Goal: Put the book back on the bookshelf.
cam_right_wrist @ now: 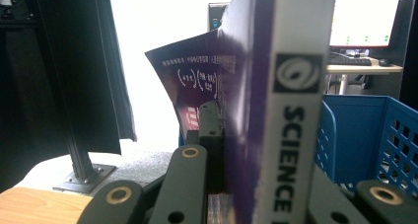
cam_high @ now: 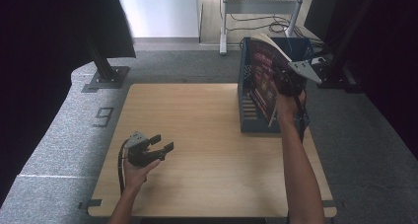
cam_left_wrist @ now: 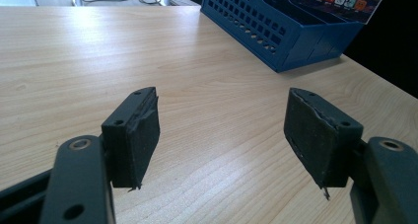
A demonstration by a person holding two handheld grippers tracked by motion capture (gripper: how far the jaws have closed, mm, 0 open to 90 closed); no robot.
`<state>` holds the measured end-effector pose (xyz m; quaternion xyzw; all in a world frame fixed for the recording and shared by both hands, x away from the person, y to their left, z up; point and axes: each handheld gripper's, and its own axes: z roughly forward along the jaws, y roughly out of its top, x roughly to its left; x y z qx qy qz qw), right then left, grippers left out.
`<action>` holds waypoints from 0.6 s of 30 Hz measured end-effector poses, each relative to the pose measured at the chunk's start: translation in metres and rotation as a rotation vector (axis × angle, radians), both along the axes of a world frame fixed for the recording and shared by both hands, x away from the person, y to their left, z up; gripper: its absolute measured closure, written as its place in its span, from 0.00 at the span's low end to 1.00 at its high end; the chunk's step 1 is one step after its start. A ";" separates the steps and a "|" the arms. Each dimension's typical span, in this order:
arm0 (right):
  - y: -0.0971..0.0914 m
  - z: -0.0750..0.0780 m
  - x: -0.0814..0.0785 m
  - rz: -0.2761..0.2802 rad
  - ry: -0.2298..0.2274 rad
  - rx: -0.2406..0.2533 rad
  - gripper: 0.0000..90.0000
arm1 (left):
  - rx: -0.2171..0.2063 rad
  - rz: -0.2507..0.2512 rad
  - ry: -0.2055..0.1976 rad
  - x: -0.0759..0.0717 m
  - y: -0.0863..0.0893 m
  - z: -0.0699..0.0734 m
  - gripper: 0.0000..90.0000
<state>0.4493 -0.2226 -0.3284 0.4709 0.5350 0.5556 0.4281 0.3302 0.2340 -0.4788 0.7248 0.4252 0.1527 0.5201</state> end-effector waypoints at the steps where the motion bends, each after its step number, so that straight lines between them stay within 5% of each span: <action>1: 0.000 0.000 0.001 -0.003 0.000 0.001 0.91 | -0.001 0.001 0.000 0.000 0.000 0.000 0.33; 18: 0.001 0.001 0.022 -0.024 -0.008 0.023 0.90 | -0.011 0.014 -0.002 0.000 0.008 0.001 0.33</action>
